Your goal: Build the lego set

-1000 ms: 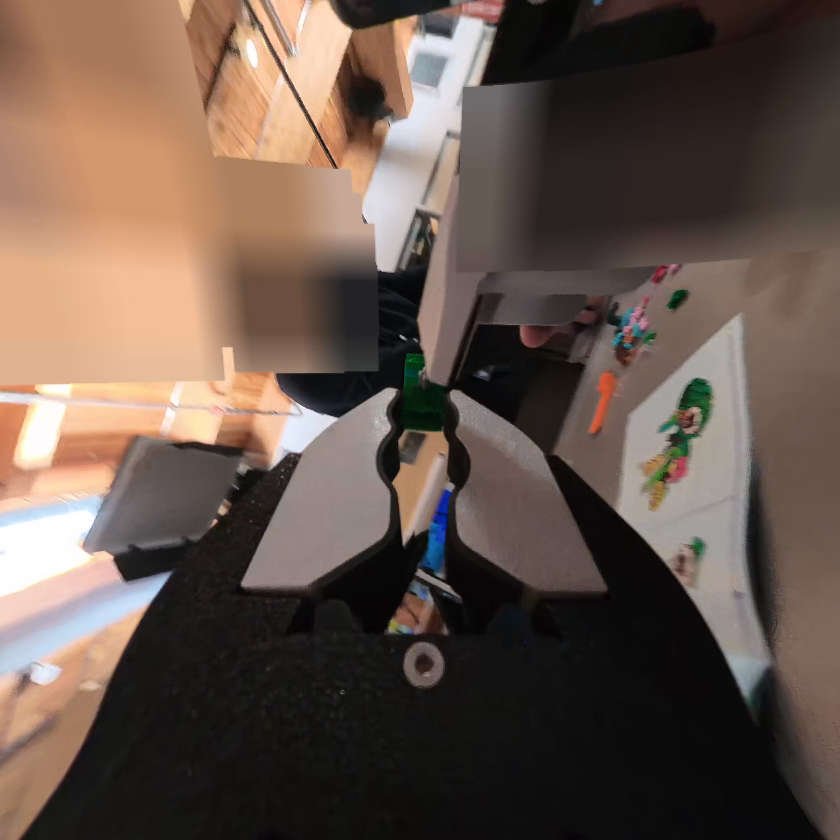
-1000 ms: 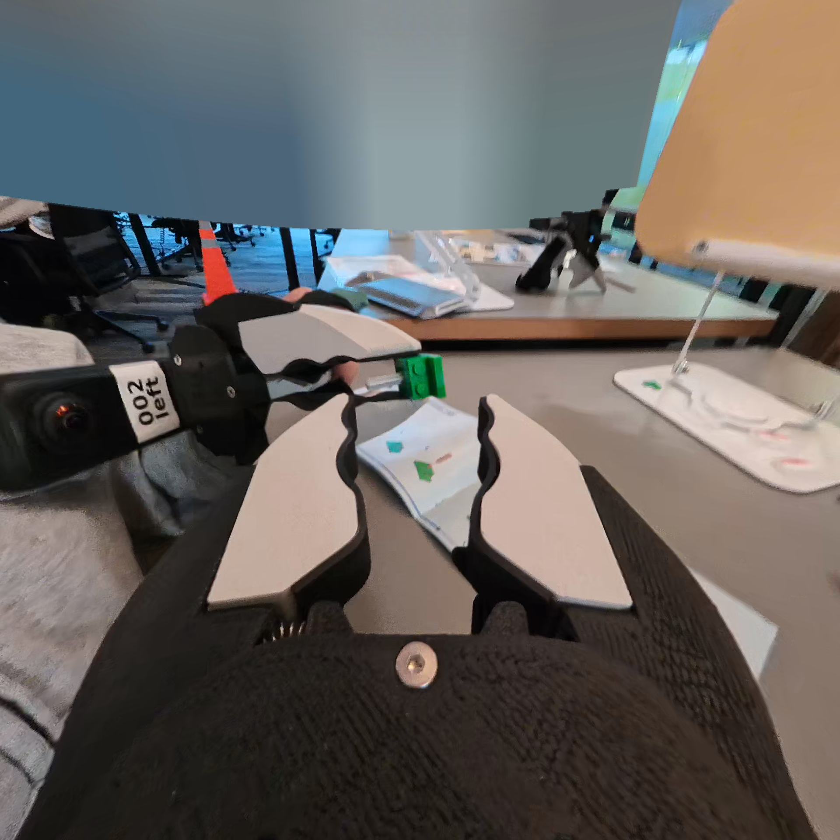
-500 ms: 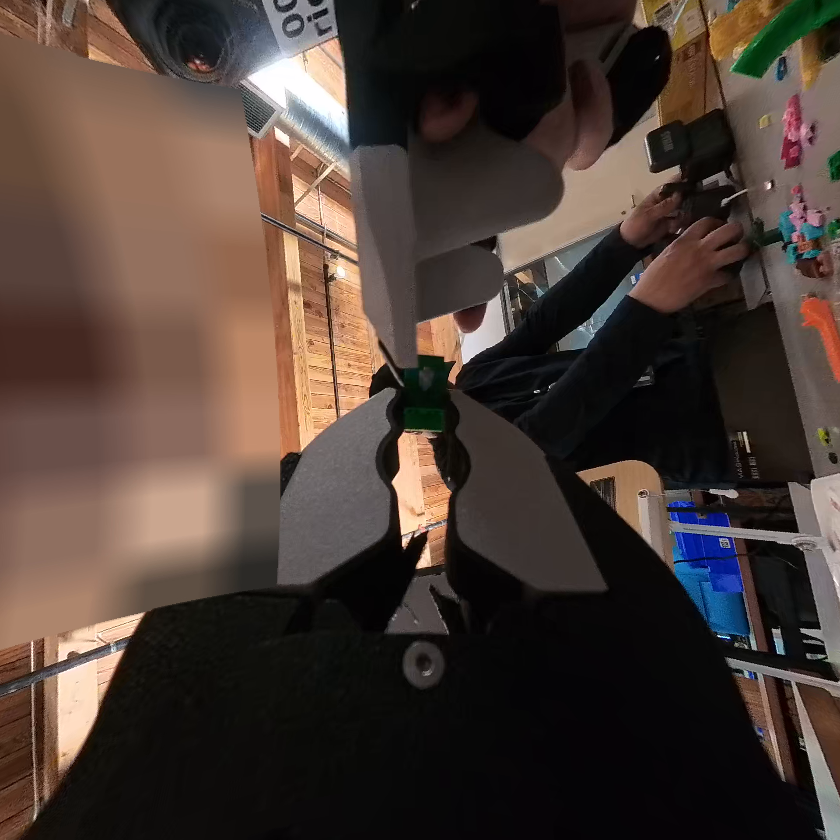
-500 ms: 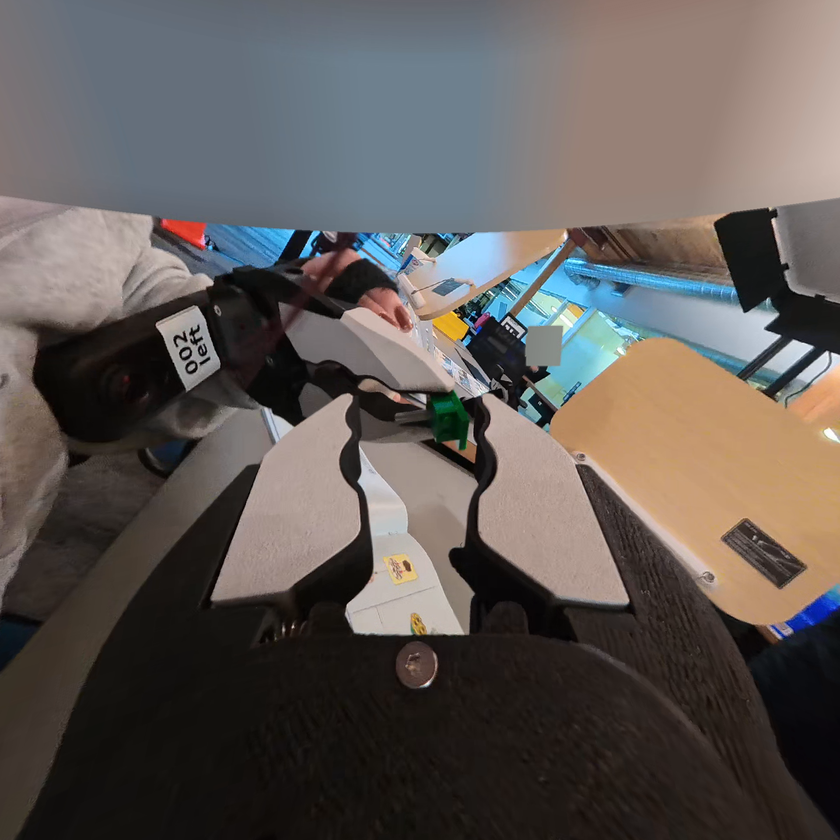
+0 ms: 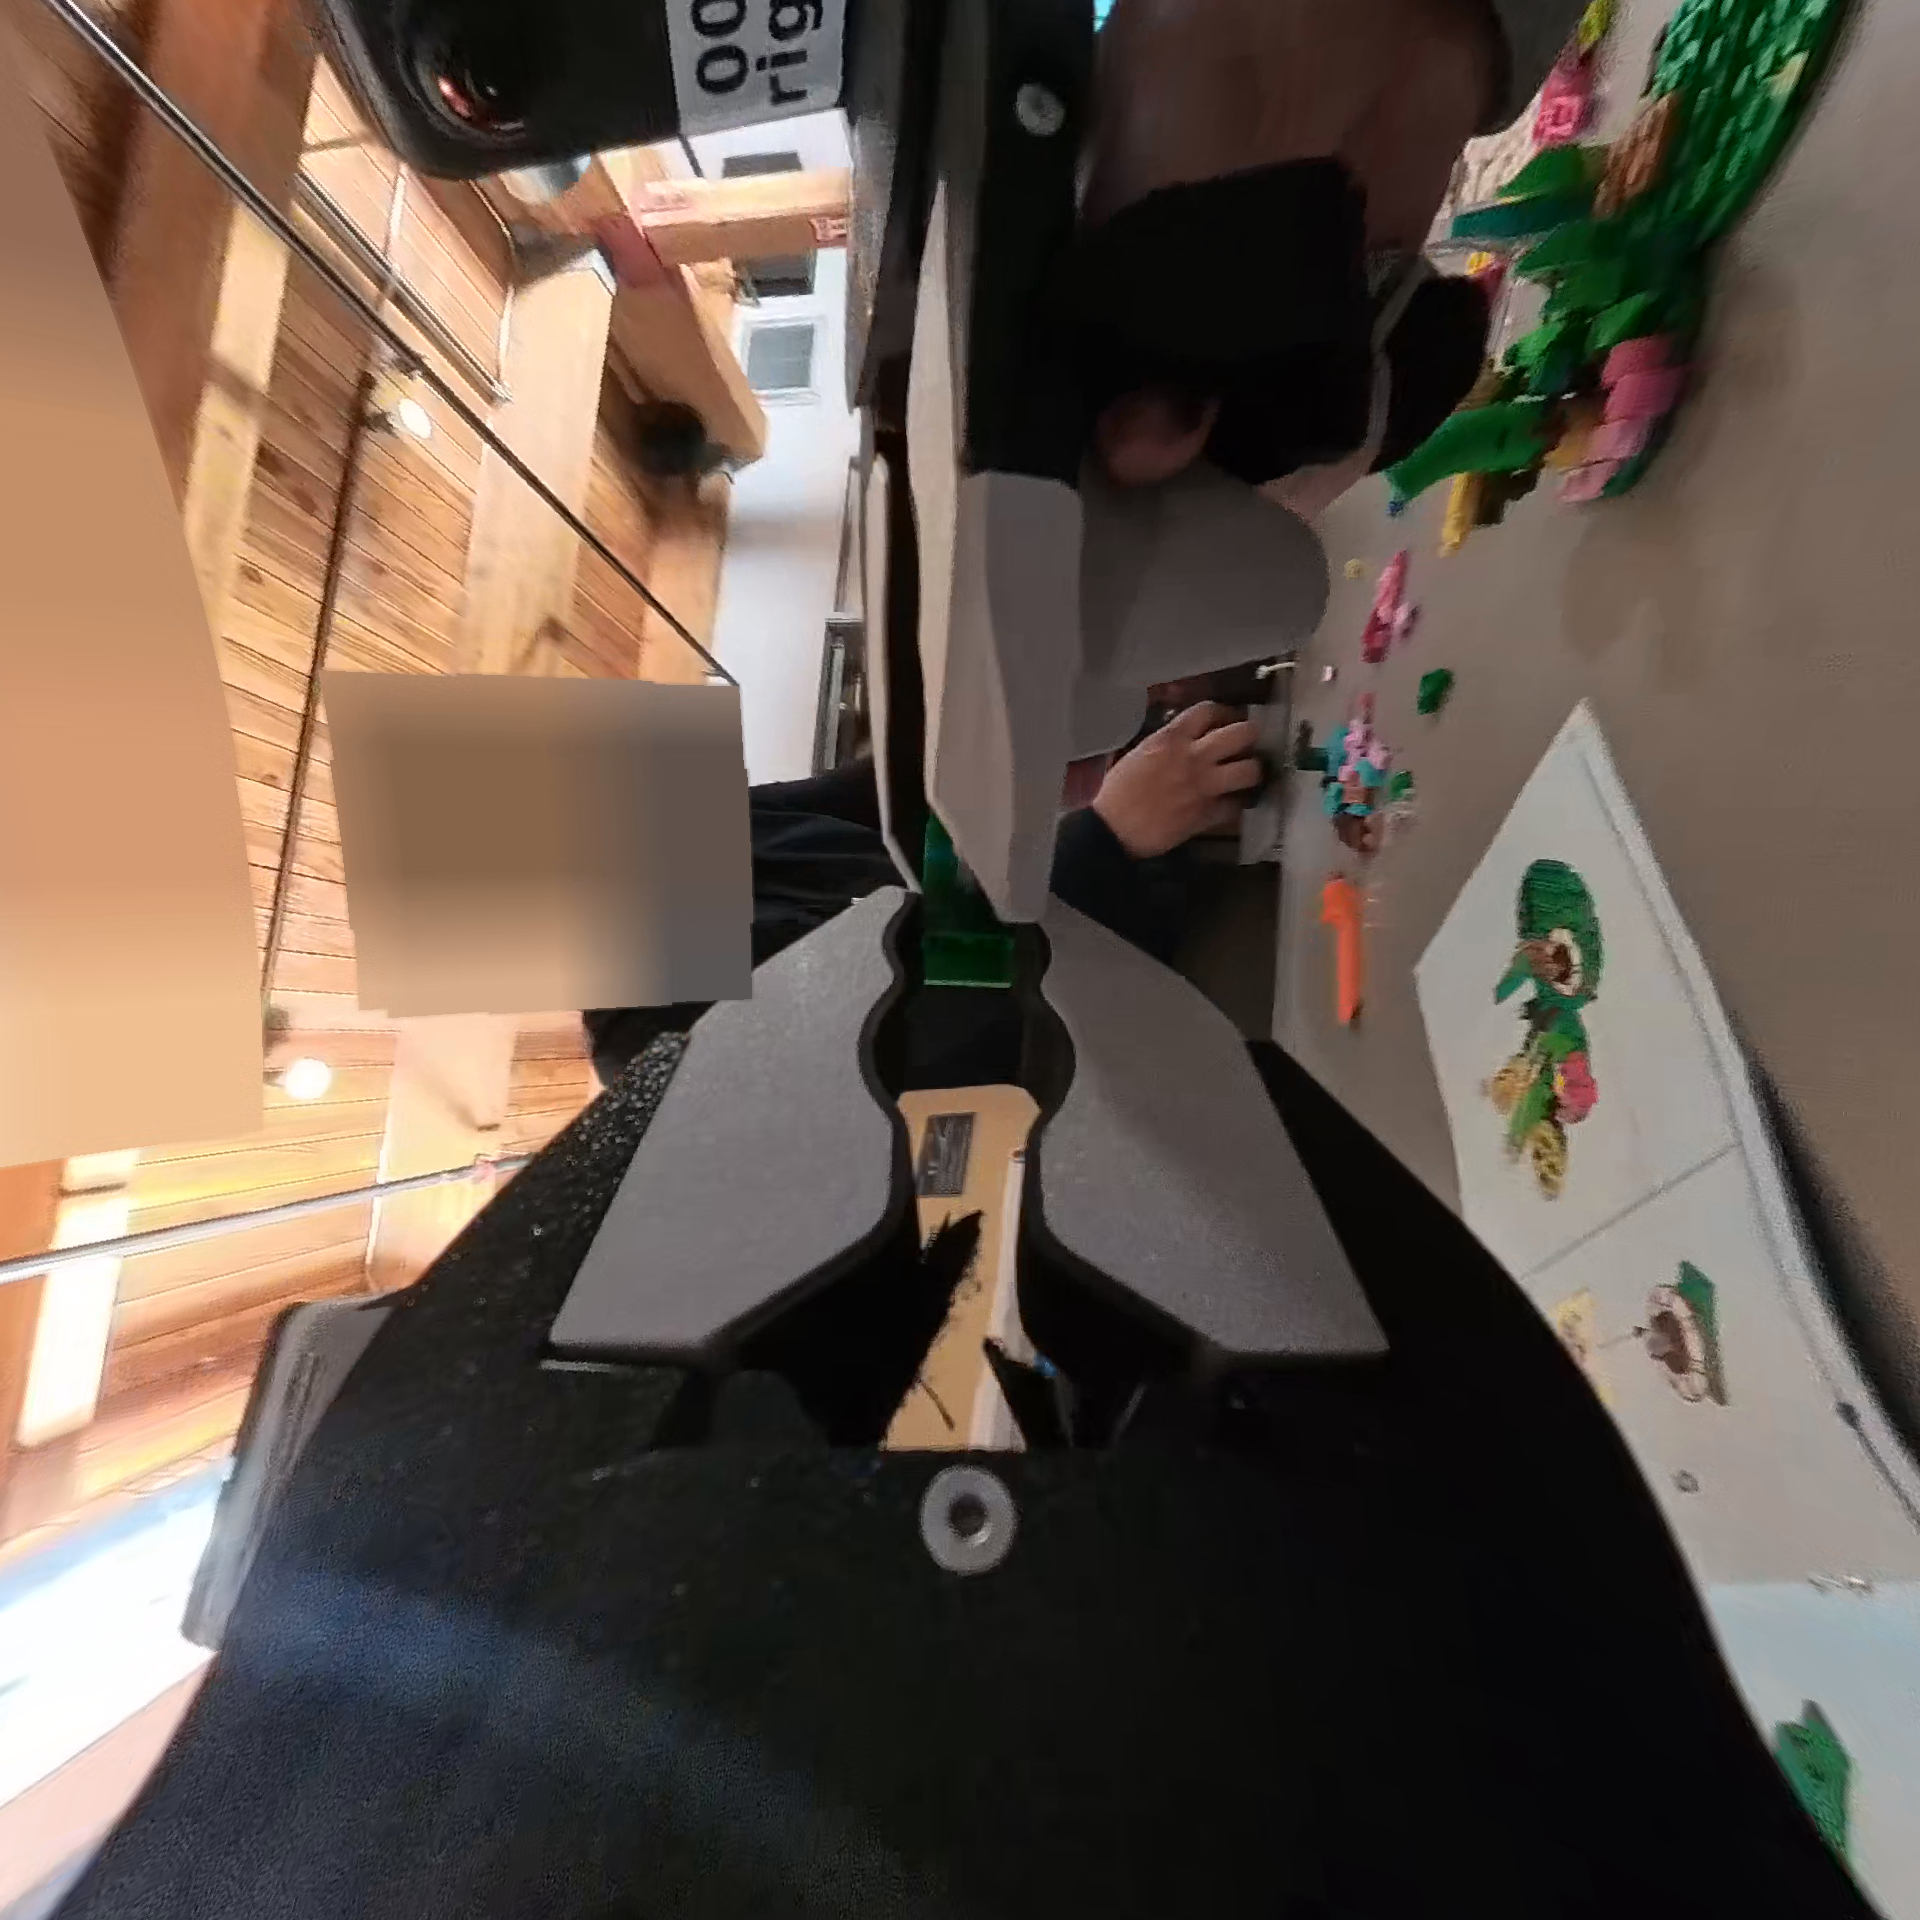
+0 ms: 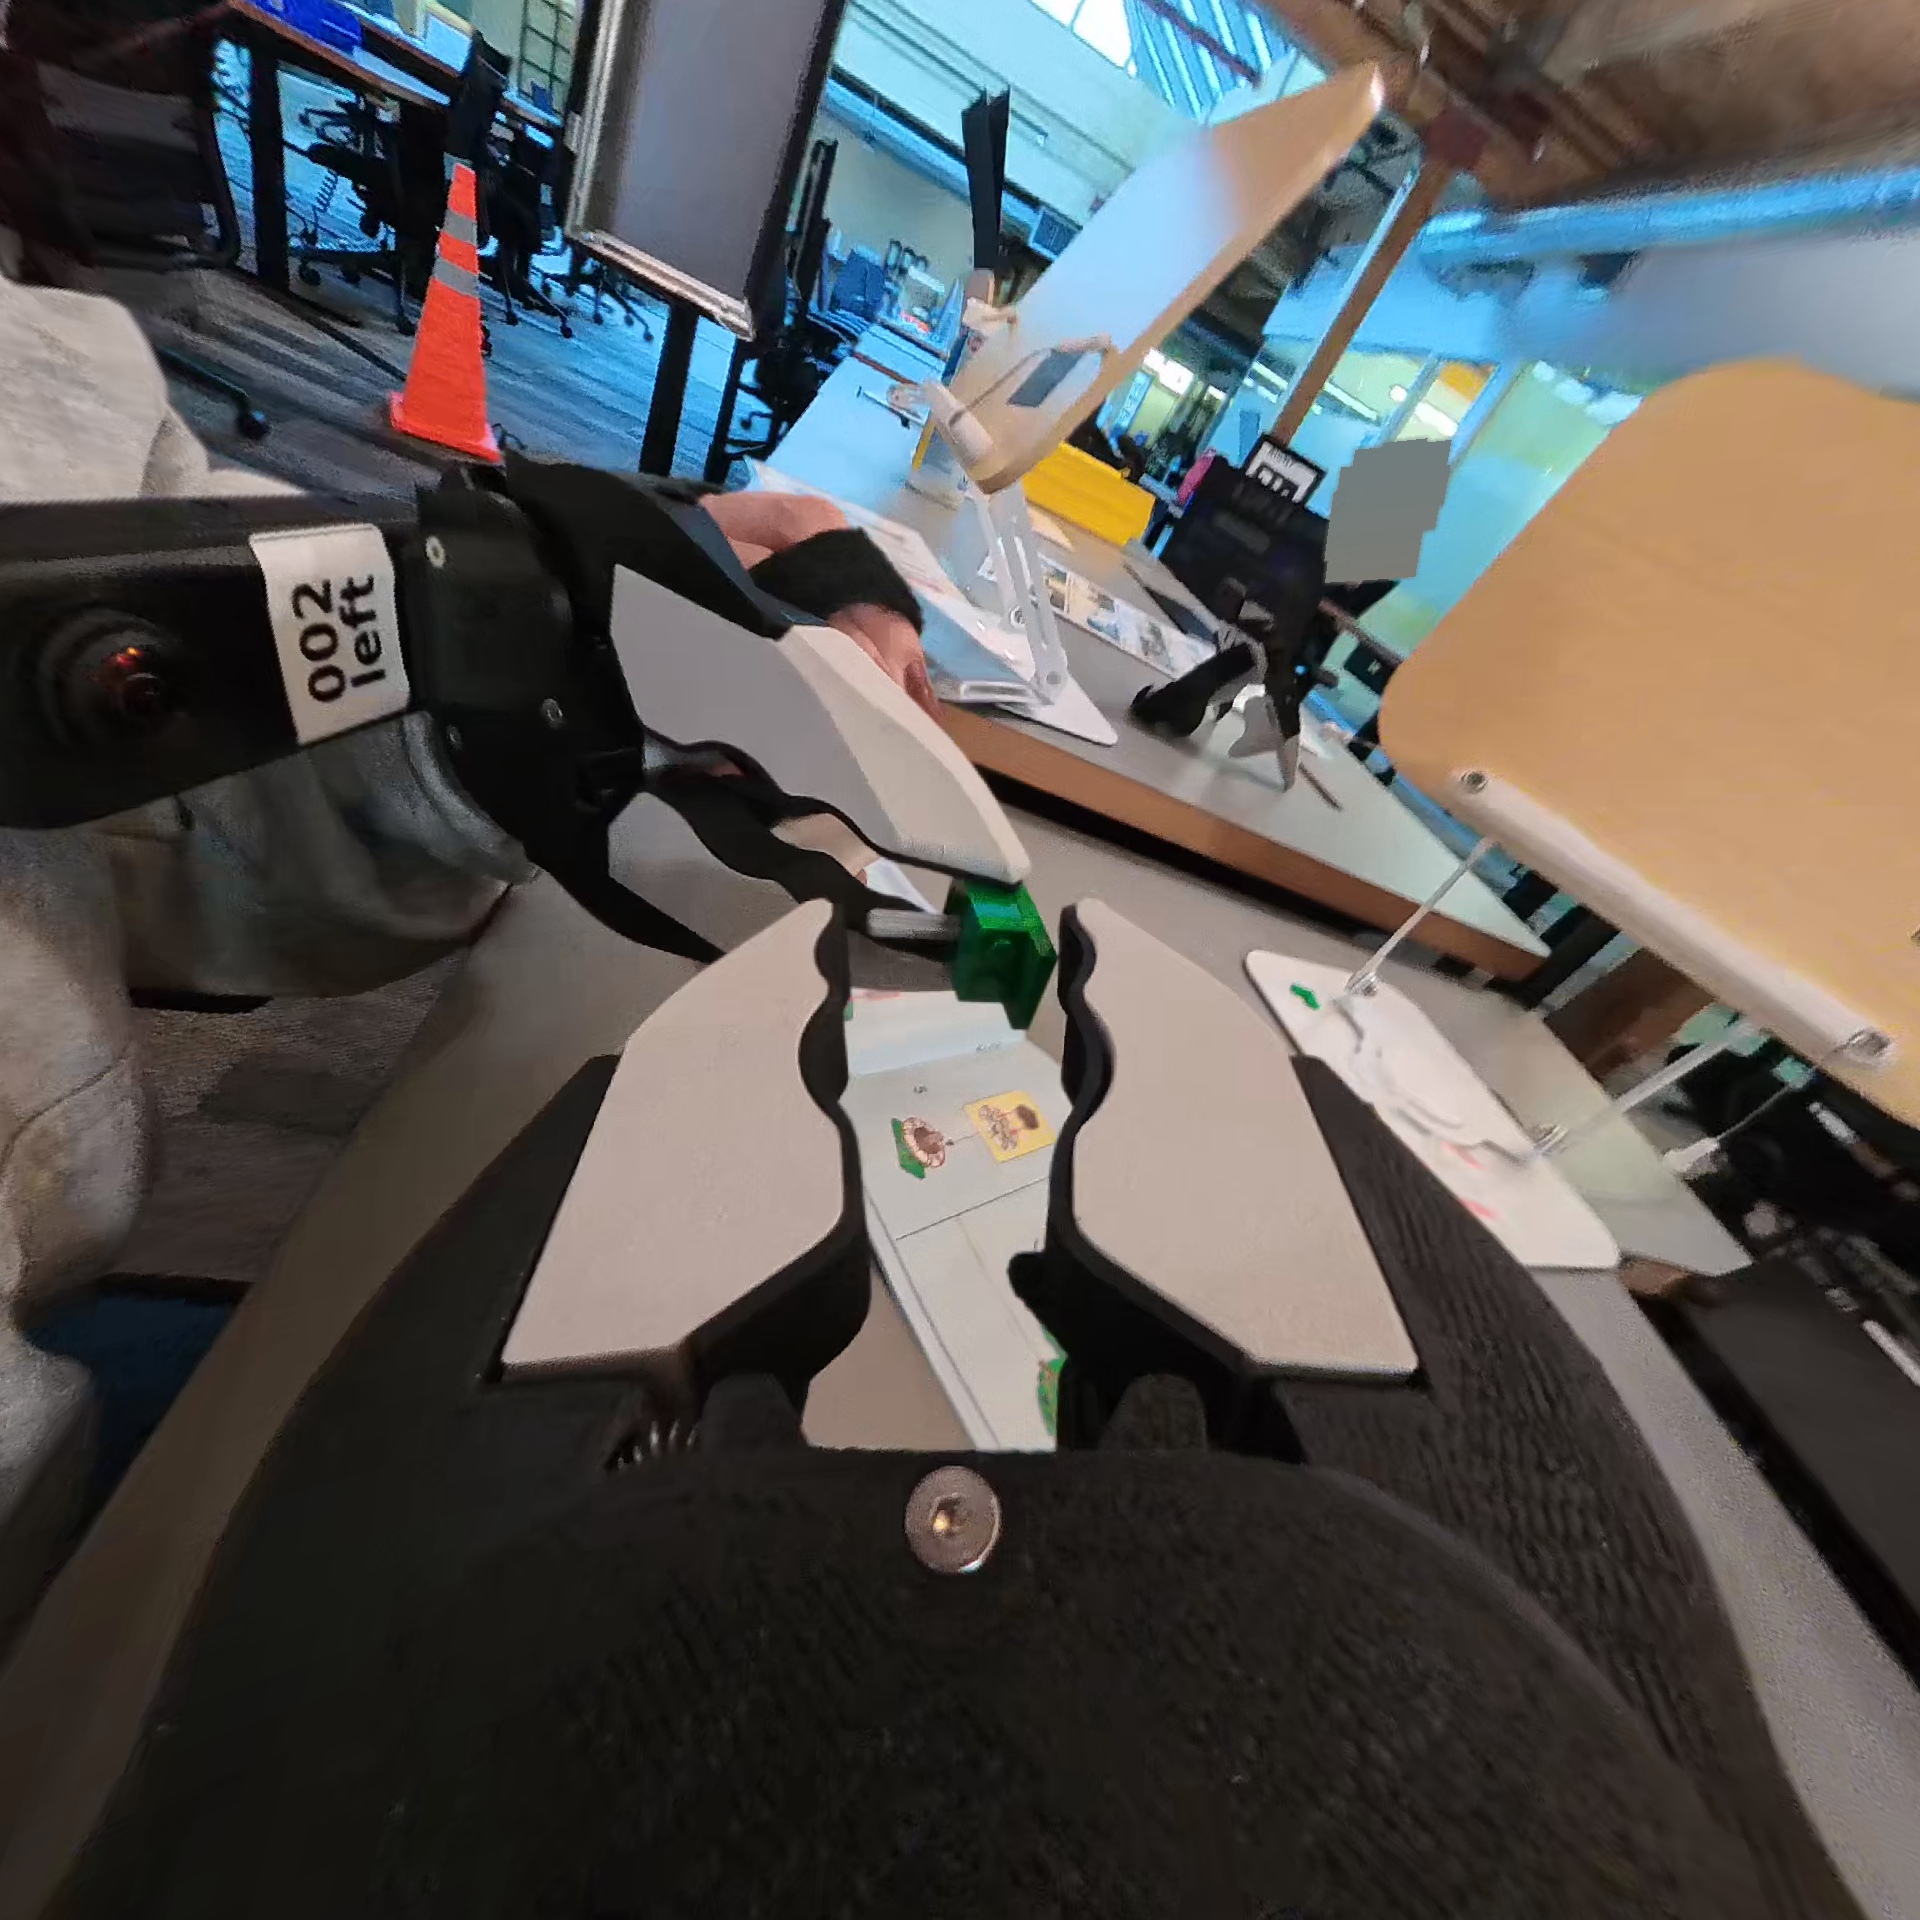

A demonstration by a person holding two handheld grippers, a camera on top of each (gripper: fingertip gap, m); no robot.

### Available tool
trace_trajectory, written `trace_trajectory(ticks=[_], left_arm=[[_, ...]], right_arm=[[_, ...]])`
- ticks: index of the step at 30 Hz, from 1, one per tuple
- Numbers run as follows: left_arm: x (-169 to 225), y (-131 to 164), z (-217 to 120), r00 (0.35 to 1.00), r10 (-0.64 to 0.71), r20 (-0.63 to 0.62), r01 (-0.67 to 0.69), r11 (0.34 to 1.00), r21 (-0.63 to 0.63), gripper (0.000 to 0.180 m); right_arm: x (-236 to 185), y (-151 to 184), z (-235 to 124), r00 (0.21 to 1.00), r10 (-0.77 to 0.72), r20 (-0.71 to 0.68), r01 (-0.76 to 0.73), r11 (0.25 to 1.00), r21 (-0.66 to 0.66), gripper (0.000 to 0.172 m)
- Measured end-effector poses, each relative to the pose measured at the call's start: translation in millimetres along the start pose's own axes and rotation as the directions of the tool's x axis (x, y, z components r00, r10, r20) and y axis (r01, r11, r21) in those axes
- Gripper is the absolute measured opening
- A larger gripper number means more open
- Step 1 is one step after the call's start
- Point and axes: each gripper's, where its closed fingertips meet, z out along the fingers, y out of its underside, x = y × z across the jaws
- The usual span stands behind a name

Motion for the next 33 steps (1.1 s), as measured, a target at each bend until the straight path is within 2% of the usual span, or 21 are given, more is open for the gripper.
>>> trace_trajectory(ticks=[1, 5, 10, 29, 30, 33], left_arm=[[2, 0, 0, 1.000, -0.014, -0.010, 0.014, 1.000, -0.002, 0.016], [7, 0, 1, 0.995, -0.085, -0.042, 0.085, 0.996, 0.002, 0.016], [10, 0, 1, 0.994, -0.098, -0.050, 0.098, 0.995, -0.001, 0.016], [10, 5, 1, 0.997, -0.069, -0.034, 0.068, 0.997, -0.046, 0.016], [11, 4, 0, 0.996, -0.073, -0.046, 0.071, 0.997, -0.042, 0.016], [16, -1, -1, 0.990, -0.116, -0.084, 0.116, 0.993, -0.015, 0.016]], right_arm=[[0, 2, 0, 1.000, 0.025, 0.008, -0.025, 1.000, -0.005, 0.034], [0, 6, -1, 0.991, 0.125, 0.046, -0.124, 0.992, -0.013, 0.031], [-1, 9, -3, 0.981, 0.179, 0.078, -0.177, 0.984, -0.027, 0.030], [-1, 14, -3, 0.986, 0.157, 0.061, -0.154, 0.987, -0.051, 0.025], [0, 14, -4, 0.987, 0.151, 0.056, -0.148, 0.988, -0.052, 0.020], [-4, 16, -6, 0.989, 0.127, 0.068, -0.124, 0.991, -0.057, 0.021]])
